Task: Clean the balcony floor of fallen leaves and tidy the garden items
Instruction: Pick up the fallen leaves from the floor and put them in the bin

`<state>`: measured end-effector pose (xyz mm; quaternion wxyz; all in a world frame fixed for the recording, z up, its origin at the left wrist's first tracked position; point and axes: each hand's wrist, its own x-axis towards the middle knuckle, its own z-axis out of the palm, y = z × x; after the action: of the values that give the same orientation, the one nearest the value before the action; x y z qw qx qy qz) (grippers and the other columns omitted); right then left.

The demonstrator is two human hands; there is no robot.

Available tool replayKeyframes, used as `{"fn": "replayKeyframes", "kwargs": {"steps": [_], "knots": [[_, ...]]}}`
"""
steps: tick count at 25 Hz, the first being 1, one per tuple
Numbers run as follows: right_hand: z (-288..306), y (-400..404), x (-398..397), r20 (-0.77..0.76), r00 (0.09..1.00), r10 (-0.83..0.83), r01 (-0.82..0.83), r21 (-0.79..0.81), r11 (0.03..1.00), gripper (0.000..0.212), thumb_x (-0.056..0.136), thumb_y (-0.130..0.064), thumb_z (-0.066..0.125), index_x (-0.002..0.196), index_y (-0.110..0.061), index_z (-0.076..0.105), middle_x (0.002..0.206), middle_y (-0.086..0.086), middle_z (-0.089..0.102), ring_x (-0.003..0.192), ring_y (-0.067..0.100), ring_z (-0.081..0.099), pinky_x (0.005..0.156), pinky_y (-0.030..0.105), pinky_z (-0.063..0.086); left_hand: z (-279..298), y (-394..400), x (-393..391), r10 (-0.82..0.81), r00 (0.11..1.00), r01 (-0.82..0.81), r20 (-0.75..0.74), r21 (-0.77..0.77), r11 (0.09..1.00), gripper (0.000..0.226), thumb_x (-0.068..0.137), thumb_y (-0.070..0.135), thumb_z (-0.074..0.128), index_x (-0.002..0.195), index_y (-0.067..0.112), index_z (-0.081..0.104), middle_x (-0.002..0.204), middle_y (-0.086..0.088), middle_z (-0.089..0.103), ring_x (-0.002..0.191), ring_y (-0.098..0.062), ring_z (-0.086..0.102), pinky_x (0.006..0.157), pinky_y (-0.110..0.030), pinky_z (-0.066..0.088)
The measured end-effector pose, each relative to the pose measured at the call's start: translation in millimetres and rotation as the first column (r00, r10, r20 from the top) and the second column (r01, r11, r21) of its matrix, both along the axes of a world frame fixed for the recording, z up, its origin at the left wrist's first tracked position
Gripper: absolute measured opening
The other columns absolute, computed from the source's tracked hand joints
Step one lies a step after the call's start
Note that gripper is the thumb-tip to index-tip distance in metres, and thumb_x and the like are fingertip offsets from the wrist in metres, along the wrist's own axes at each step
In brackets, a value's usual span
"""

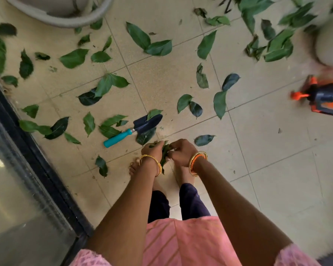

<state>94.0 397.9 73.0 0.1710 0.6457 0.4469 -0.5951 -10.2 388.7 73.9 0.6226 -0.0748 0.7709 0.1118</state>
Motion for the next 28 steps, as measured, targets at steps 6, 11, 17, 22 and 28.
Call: {"fn": "replayKeyframes", "kwargs": {"steps": [6,11,17,22,28], "knots": [[-19.8,5.6,67.7,0.237,0.761,-0.604,0.583,0.157,0.797,0.018,0.086,-0.017,0.062,0.104,-0.014,0.062,0.117,0.016,0.064,0.106,0.030,0.059,0.095,0.036,0.046,-32.8,12.4,19.6,-0.171,0.979,0.177,0.108,-0.042,0.983,0.015,0.086,0.015,0.058,0.074,0.010,0.049,0.053,-0.004,0.045,0.031,-0.012,0.038,0.034,-0.014,0.029],[-43.9,0.6,73.1,0.366,0.636,-0.679,0.704,0.084,0.705,0.071,0.085,-0.020,0.066,0.139,0.001,0.024,0.143,0.025,0.031,0.131,0.042,0.032,0.109,0.045,0.030,-59.6,30.0,21.6,-0.313,0.939,0.322,0.139,-0.041,0.946,0.024,0.086,0.019,0.059,0.066,0.012,0.047,0.039,0.002,0.044,0.032,-0.013,0.039,0.039,-0.020,0.029],[-90.9,-0.9,72.6,0.402,0.485,-0.776,0.781,0.201,0.592,0.061,0.080,-0.022,0.072,0.127,-0.003,0.038,0.128,0.024,0.049,0.117,0.037,0.050,0.096,0.043,0.047,-73.2,43.2,20.3,-0.340,0.930,0.351,0.143,-0.062,0.934,0.022,0.083,0.022,0.062,0.066,0.012,0.052,0.049,0.001,0.049,0.032,-0.011,0.039,0.036,-0.018,0.028],[-83.9,6.6,76.4,0.264,0.630,-0.731,0.719,0.157,0.677,0.012,0.090,-0.009,0.058,0.101,-0.005,0.061,0.123,0.025,0.058,0.096,0.030,0.063,0.088,0.037,0.052,-68.1,52.1,30.7,-0.371,0.920,0.380,0.130,-0.054,0.923,0.017,0.084,0.022,0.059,0.083,0.006,0.064,0.087,-0.010,0.066,0.033,-0.011,0.042,0.034,-0.016,0.031],[-50.8,36.8,62.7,0.053,0.917,-0.396,0.384,0.154,0.910,0.012,0.083,-0.004,0.062,0.095,-0.006,0.067,0.080,0.007,0.062,0.074,0.017,0.056,0.057,0.016,0.042,-36.5,58.7,59.0,-0.437,0.899,0.430,0.007,0.164,0.888,0.024,0.090,0.015,0.062,0.112,0.008,0.066,0.093,-0.001,0.061,0.082,-0.015,0.057,0.068,-0.021,0.048]]}}
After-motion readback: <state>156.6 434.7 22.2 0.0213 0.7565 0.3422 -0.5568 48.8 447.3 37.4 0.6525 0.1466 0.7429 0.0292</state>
